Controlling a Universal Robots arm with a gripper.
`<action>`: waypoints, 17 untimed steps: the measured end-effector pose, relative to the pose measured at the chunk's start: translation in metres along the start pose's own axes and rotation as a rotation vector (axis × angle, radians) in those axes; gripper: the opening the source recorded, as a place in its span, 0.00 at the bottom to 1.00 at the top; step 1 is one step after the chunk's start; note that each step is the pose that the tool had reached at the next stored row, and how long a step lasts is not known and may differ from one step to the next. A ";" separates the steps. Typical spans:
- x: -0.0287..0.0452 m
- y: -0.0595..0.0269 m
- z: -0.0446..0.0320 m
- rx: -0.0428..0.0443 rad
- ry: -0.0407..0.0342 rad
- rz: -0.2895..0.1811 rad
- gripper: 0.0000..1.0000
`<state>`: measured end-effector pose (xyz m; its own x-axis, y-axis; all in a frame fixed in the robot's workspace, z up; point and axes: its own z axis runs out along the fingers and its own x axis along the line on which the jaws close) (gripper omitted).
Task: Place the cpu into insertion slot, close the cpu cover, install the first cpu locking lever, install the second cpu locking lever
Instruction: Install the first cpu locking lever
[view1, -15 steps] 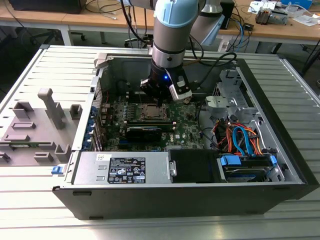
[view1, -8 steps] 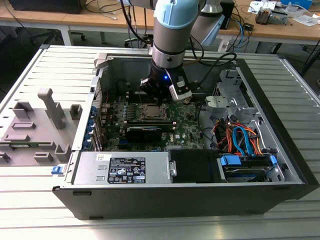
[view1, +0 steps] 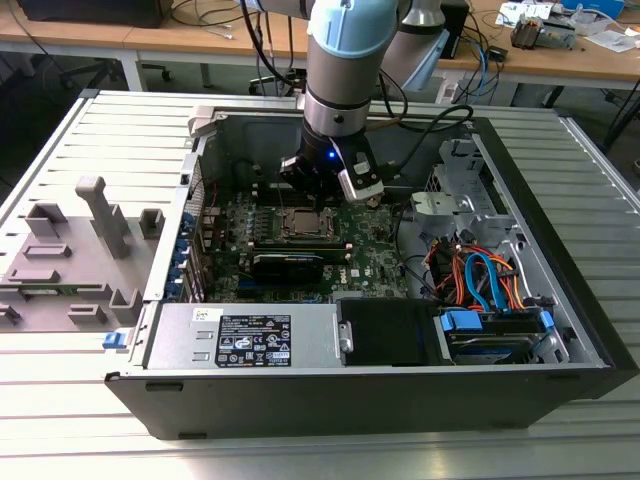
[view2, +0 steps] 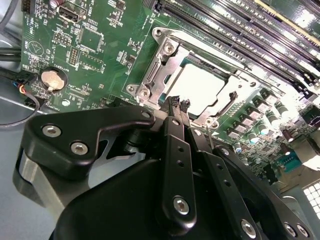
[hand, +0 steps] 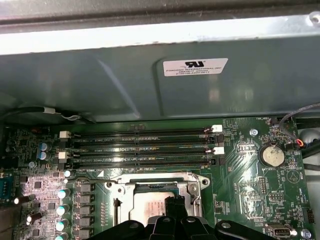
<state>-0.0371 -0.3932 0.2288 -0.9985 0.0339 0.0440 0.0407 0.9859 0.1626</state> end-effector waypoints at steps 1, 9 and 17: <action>0.0001 0.0000 0.0000 -0.0001 0.0000 0.000 0.11; 0.0003 0.0004 -0.0027 -0.0239 0.0010 -0.001 0.11; 0.0004 0.0010 -0.0068 -0.0675 0.0027 -0.002 0.11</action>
<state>-0.0372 -0.3933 0.2357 -0.9984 0.0311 0.0462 0.0409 0.9726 0.2288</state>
